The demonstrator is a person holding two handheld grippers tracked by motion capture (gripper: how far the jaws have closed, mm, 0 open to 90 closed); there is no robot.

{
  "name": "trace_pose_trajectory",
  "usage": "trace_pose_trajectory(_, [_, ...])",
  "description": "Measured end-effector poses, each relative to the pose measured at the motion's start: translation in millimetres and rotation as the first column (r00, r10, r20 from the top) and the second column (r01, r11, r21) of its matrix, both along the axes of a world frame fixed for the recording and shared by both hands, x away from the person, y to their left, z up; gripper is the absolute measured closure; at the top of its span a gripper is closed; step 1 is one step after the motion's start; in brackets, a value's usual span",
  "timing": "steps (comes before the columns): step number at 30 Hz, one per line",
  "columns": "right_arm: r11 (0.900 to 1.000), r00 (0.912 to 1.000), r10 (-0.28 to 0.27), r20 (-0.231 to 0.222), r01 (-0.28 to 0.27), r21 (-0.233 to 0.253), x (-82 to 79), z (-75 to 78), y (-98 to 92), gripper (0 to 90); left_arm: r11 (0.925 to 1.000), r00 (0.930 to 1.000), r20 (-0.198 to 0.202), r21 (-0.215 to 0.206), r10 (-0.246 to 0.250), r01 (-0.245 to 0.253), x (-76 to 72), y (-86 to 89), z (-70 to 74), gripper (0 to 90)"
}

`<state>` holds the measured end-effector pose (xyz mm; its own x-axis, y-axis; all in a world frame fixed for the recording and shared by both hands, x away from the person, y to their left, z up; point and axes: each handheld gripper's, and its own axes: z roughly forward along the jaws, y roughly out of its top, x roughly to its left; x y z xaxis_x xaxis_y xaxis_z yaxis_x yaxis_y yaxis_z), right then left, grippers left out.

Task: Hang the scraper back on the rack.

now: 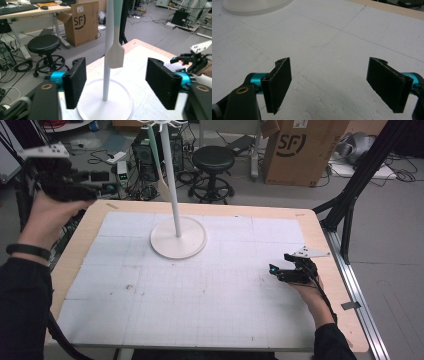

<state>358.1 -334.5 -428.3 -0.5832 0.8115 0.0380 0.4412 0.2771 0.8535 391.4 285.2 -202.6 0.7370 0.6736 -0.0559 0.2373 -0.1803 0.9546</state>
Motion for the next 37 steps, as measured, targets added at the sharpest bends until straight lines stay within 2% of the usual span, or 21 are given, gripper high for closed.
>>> trace_pose_trajectory(5, [1.000, 1.0000, 0.006, -0.003, -0.006, -0.003, 0.1, -0.7, 0.8, 19.2, 0.9990, 0.9992, 0.021, 0.027, 0.035, -0.036, -18.7, -3.1, -58.6, 28.6])
trace_pose_trajectory(6, [1.000, 1.0000, 0.006, -0.003, -0.006, -0.004, 0.2, -0.8, 0.8, 19.3, 0.9992, 0.9990, 0.024, 0.012, 0.038, -0.038, -22.8, -4.6, -71.3, 28.2])
trace_pose_trajectory(8, [1.000, 1.0000, 0.006, -0.005, -0.006, -0.007, 0.3, -1.1, 0.9, 19.3, 0.9992, 0.9994, 0.008, -0.020, 0.034, -0.034, -29.3, -7.5, -96.0, 27.7])
trace_pose_trajectory(11, [1.000, 0.9999, 0.007, -0.009, -0.007, -0.010, 0.0, -1.5, 1.7, 19.3, 0.9989, 0.9992, -0.014, -0.027, 0.038, -0.039, -37.6, -14.5, -128.3, 27.7])
trace_pose_trajectory(13, [1.000, 0.9999, 0.009, -0.010, -0.009, -0.016, -0.2, -1.7, 2.4, 19.2, 0.9986, 0.9988, -0.034, -0.037, 0.035, -0.037, -41.5, -20.0, -145.9, 27.7])
trace_pose_trajectory(15, [1.000, 0.9999, 0.013, -0.010, -0.013, -0.020, -0.4, -1.8, 3.2, 19.2, 0.9983, 0.9983, -0.032, -0.030, 0.049, -0.050, -45.6, -25.1, -159.4, 27.8])
trace_pose_trajectory(18, [0.999, 0.9997, 0.020, -0.016, -0.020, -0.028, -1.2, -2.2, 4.8, 19.2, 0.9970, 0.9976, -0.024, -0.040, 0.065, -0.066, -50.6, -29.5, -176.3, 27.8])
trace_pose_trajectory(20, [0.999, 0.9995, 0.023, -0.023, -0.024, -0.032, -1.9, -2.5, 6.0, 19.2, 0.9964, 0.9964, -0.045, -0.042, 0.072, -0.073, -51.0, -30.1, -185.7, 28.1])
trace_pose_trajectory(25, [0.999, 0.9991, 0.031, -0.029, -0.032, -0.041, -4.3, -1.7, 8.5, 19.1, 0.9947, 0.9944, -0.066, -0.057, 0.082, -0.086, -55.8, -26.6, -196.2, 27.7])
trace_pose_trajectory(30, [0.998, 0.9988, 0.036, -0.034, -0.038, -0.054, -6.9, -1.2, 10.8, 18.9, 0.9957, 0.9931, -0.072, 0.015, 0.092, -0.092, -59.9, -32.3, -199.1, 25.9])
trace_pose_trajectory(32, [0.997, 0.9988, 0.034, -0.034, -0.036, -0.063, -7.8, -1.1, 11.8, 18.4, 0.9951, 0.9940, -0.048, 0.015, 0.098, -0.097, -63.5, -36.4, -203.7, 26.0])
trace_pose_trajectory(33, [0.997, 0.9990, 0.032, -0.030, -0.034, -0.065, -8.2, -0.8, 12.0, 18.1, 0.9947, 0.9934, -0.053, 0.022, 0.102, -0.101, -64.7, -38.4, -206.4, 26.4])
trace_pose_trajectory(36, [0.997, 0.9993, 0.023, -0.031, -0.025, -0.066, -9.4, -0.3, 12.3, 17.5, 0.9911, 0.9920, -0.062, 0.082, 0.110, -0.104, -66.5, -43.4, -212.3, 26.4])
trace_pose_trajectory(37, [0.998, 0.9992, 0.023, -0.034, -0.025, -0.064, -9.5, -0.6, 12.5, 17.3, 0.9907, 0.9913, -0.067, 0.083, 0.113, -0.107, -67.1, -44.0, -213.1, 26.3])
